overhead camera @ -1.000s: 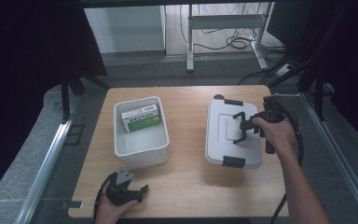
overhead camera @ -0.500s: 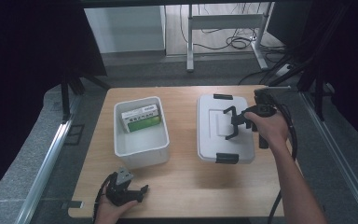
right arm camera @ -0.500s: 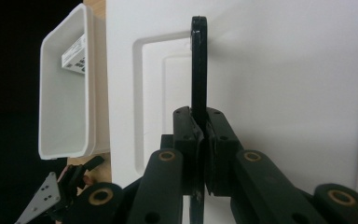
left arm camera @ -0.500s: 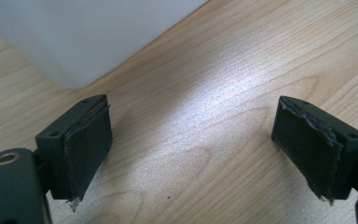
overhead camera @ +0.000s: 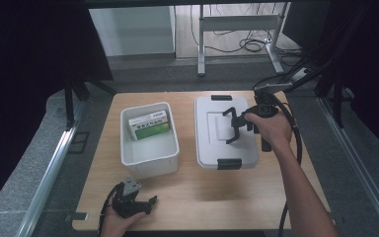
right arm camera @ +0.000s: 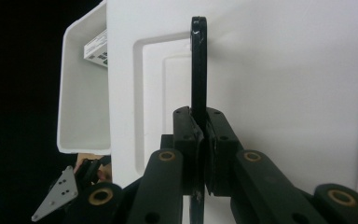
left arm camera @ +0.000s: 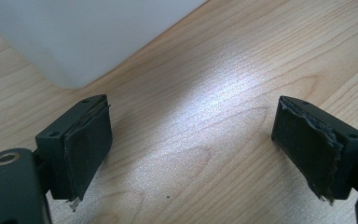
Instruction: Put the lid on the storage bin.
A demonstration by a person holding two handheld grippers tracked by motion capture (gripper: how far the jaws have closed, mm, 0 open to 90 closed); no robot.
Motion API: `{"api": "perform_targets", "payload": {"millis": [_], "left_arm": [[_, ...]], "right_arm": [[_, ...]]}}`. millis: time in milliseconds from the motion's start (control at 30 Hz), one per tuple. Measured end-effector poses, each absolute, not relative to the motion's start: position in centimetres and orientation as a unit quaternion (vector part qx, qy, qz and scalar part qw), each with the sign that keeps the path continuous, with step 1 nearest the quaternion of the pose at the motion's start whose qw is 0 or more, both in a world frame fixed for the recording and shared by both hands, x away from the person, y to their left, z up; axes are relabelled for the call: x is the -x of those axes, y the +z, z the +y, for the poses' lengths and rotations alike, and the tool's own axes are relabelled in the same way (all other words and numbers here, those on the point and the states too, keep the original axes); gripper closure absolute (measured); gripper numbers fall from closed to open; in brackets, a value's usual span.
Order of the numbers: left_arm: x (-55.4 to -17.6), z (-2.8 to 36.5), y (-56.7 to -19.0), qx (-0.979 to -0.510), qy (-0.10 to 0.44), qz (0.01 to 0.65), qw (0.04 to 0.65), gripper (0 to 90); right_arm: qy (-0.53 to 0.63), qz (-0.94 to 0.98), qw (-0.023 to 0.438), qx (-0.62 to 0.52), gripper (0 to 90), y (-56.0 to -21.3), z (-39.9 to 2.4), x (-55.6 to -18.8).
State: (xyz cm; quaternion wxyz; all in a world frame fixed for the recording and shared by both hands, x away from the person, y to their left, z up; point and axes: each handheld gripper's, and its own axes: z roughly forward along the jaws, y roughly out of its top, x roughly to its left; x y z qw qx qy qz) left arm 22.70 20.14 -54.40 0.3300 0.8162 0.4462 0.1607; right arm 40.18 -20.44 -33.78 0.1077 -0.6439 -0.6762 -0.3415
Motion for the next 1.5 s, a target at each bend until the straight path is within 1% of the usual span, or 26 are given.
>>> {"api": "perform_targets", "payload": {"millis": [400,1500], "left_arm": [[-22.7,20.1,-54.4,-0.816,0.16,0.446,0.33,12.0],[-22.7,20.1,-54.4,-0.817,0.16,0.445,0.331,12.0]], "right_arm": [[-0.341,-0.688,0.112,0.631,84.7,-32.8,-17.9,-40.5],[-0.345,-0.712,0.12,0.6,84.7,-31.7,-12.7,-41.0]]}}
